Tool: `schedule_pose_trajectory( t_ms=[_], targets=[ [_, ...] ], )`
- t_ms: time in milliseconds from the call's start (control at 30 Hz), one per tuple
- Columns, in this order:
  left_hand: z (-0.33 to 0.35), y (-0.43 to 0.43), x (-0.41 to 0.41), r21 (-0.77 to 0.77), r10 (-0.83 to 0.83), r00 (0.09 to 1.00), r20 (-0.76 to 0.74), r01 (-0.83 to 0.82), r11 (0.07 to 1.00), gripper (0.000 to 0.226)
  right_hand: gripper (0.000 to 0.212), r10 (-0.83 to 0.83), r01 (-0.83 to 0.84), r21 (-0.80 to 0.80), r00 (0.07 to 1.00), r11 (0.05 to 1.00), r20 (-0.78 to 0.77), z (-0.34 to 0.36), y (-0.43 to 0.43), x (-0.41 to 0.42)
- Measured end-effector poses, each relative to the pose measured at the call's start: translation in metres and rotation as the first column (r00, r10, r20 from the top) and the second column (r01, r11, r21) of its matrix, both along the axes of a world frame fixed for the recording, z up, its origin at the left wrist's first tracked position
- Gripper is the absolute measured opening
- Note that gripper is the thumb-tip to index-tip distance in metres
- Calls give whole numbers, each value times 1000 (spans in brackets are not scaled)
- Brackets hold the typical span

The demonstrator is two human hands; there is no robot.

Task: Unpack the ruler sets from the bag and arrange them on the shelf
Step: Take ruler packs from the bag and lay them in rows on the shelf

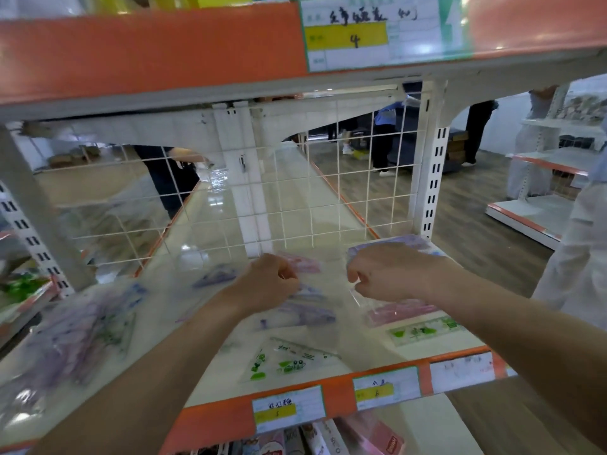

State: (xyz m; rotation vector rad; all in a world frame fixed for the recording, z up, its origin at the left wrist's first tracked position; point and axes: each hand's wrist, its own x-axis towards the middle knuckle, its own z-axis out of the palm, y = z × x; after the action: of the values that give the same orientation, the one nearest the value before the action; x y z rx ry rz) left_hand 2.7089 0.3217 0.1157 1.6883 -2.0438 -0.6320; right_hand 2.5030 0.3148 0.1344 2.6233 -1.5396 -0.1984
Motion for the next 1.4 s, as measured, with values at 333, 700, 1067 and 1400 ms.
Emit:
schedule_pose_trajectory(
  t_ms=[333, 700, 1067, 1400],
  targets=[
    [-3, 26, 80, 25, 285, 957, -43, -284, 958, 15, 19, 207, -207, 13, 978, 978, 29, 4, -3, 103],
    [-13, 75, 188, 85, 600, 797, -73, -595, 800, 21, 22, 442, -453, 40, 882, 890, 165, -15, 7, 220],
    [-17, 104, 227, 50, 694, 719, -37, -692, 720, 18, 42, 465, -479, 32, 865, 877, 189, -30, 5, 284],
    [-27, 106, 227, 161, 727, 659, -192, -709, 686, 15, 59, 290, -315, 196, 946, 929, 145, -44, -3, 332]
  ],
)
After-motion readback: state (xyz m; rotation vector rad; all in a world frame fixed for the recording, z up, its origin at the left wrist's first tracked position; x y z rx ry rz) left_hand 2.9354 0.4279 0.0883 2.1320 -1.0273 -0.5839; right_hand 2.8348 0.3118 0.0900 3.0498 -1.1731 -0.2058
